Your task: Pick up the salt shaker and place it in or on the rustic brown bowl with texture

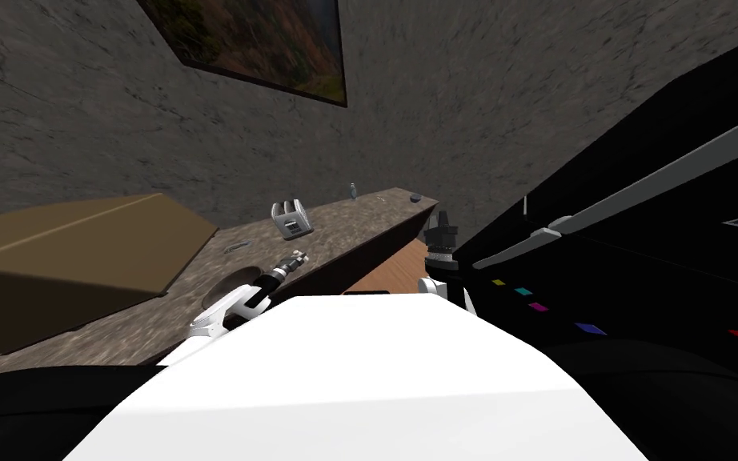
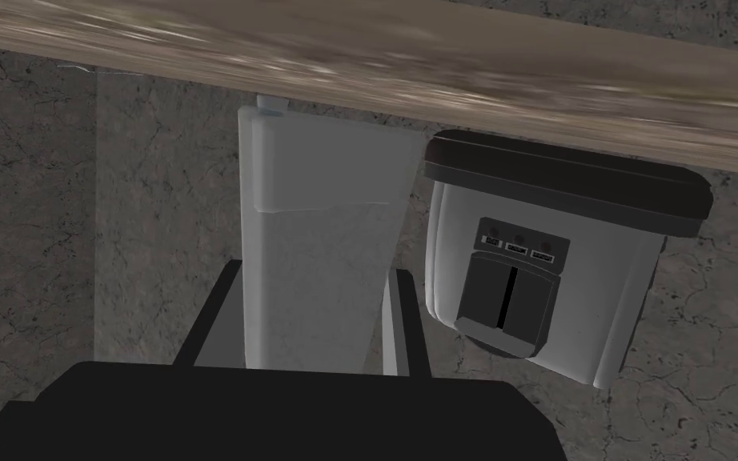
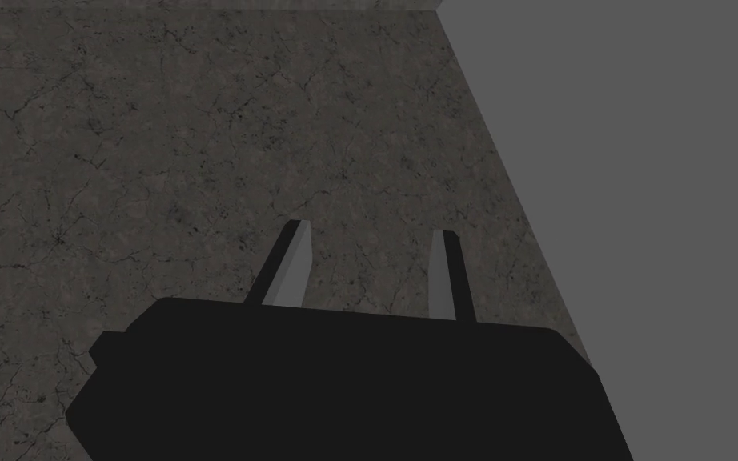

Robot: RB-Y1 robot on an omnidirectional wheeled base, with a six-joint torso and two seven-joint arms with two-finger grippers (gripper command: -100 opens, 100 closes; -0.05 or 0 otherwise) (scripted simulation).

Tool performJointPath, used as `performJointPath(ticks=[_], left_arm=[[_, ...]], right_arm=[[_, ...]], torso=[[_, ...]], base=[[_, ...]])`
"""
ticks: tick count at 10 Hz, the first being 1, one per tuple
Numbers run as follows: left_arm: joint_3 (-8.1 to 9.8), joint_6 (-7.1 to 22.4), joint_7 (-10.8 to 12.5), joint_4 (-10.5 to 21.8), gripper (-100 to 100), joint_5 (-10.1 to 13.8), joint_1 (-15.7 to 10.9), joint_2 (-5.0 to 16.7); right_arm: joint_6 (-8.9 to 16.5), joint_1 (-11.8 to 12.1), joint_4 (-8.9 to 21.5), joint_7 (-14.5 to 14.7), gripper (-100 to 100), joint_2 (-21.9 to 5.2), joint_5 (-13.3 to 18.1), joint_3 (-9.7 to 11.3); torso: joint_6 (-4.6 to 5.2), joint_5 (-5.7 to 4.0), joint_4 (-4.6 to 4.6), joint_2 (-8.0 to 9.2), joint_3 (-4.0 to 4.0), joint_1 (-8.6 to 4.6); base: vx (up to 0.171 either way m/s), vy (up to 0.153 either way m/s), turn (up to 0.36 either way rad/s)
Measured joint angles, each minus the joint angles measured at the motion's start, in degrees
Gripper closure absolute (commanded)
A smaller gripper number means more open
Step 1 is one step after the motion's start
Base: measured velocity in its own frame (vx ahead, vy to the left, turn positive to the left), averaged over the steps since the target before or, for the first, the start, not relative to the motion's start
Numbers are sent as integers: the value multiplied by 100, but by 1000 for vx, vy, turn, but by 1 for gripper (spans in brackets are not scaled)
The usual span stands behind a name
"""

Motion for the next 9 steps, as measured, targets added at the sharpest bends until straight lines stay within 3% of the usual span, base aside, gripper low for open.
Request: performJointPath(ticks=[4, 5, 6, 9], left_arm=[[-99, -83, -82, -510, 100, -97, 368, 4], [-105, -87, -87, -531, 0, -100, 382, 5], [-104, -86, -87, -528, 100, -100, 380, 5], [-71, -64, -71, -573, 100, -111, 439, 98]], right_arm=[[0, 0, 0, 0, 0, 0, 0, 0], [0, -1, 0, 0, 0, 0, 0, 0], [0, -1, 0, 0, 0, 0, 0, 0], [1, -4, 0, 0, 0, 2, 0, 2]], torso=[[-3, 0, 1, 3, 2, 1], [4, 0, 2, 10, 5, 0], [4, 0, 4, 19, 10, -2], [-34, 27, -16, 129, 53, -36]], base=[[64, 14, 147], [5, 1, -9], [-171, -48, 171], [-195, -116, 119]])
